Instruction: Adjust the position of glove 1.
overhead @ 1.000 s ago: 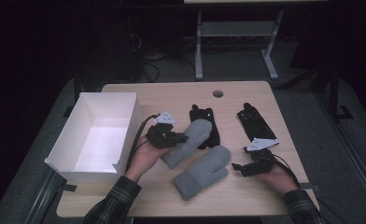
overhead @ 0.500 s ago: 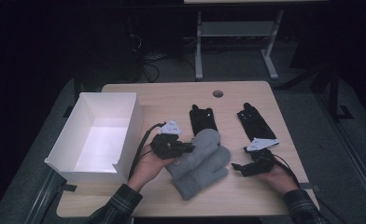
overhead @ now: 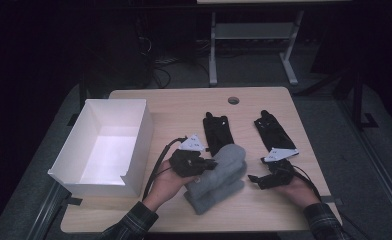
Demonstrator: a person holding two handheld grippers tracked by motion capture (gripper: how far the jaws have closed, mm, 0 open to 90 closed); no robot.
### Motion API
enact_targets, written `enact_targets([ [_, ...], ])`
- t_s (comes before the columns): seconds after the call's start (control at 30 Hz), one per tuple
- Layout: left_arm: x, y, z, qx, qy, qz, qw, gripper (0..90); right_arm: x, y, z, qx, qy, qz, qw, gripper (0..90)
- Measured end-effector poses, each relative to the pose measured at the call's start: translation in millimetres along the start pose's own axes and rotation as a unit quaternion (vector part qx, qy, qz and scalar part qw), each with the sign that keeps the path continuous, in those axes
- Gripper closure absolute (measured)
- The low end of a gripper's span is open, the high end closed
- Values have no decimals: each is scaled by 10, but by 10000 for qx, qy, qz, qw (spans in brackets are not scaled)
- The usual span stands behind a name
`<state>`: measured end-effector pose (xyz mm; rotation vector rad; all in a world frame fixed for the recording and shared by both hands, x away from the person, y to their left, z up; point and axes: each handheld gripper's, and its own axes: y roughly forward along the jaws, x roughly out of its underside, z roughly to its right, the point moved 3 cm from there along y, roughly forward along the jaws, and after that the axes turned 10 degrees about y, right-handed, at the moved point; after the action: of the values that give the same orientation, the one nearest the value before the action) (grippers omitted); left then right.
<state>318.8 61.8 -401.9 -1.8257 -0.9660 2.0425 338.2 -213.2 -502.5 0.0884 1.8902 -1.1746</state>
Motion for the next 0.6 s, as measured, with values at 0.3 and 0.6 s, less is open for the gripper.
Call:
enact_targets([
  [0.3, 64, 71, 57, 58, 75, -140, 9999, 874, 0, 0, 0, -2, -1, -1, 10000, 141],
  [0.6, 121, 188, 90, 199, 43, -296, 9994, 873, 0, 0, 0, 1, -1, -2, 10000, 142],
])
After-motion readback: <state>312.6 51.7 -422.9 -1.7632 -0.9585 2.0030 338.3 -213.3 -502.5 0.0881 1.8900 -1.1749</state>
